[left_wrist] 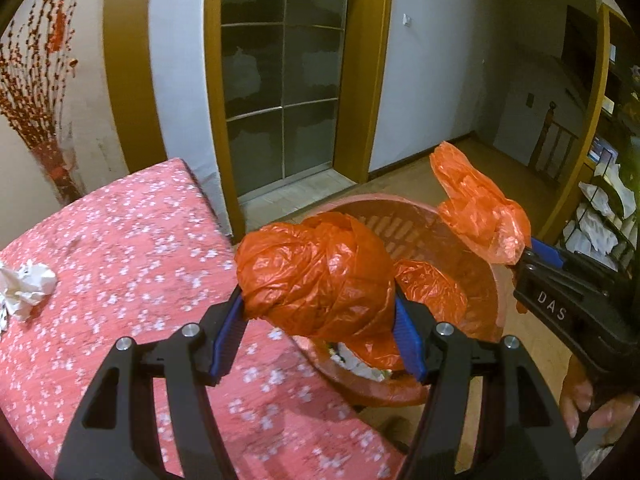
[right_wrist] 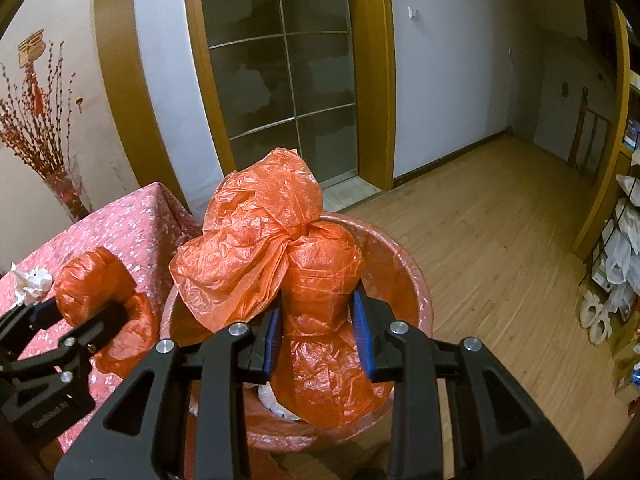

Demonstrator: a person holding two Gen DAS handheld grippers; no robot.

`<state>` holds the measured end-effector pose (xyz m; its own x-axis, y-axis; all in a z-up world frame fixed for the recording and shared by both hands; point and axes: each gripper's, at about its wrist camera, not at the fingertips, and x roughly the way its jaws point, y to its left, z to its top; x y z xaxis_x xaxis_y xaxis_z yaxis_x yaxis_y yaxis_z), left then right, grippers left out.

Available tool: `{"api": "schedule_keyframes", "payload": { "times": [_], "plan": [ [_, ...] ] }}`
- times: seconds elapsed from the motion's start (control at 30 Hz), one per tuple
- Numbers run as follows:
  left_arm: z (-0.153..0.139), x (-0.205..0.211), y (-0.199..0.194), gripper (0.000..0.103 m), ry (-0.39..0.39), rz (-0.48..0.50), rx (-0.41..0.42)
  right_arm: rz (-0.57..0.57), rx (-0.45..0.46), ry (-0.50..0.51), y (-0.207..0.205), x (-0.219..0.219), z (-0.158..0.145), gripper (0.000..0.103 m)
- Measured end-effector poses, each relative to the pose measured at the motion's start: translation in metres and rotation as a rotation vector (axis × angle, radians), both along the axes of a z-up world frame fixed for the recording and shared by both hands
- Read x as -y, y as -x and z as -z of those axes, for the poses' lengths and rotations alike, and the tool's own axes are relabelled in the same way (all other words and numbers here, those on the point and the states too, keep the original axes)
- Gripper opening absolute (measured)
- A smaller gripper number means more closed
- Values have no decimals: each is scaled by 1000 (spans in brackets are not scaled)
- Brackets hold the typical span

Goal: Collect trash
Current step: 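Carry both held orange bags over the orange wastebasket, then open both tools to drop the orange bags into the wastebasket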

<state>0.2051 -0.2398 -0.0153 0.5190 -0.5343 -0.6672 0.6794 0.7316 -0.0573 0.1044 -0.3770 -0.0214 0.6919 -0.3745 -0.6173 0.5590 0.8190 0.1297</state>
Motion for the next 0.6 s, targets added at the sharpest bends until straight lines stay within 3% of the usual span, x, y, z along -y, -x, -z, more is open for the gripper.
{"api": "schedule_keyframes", "payload": {
  "times": [0.23,0.4,0.6],
  "plan": [
    [16,23,-9,64,-13,27,-39,8,1,-39,-3,17,6,32],
    [28,34,-11,68,-36,40,-53,5,-1,-77,-3,23,11,55],
    [38,33,-15,76,-63,30,-63,13,1,-76,0,24,12,70]
  ]
}}
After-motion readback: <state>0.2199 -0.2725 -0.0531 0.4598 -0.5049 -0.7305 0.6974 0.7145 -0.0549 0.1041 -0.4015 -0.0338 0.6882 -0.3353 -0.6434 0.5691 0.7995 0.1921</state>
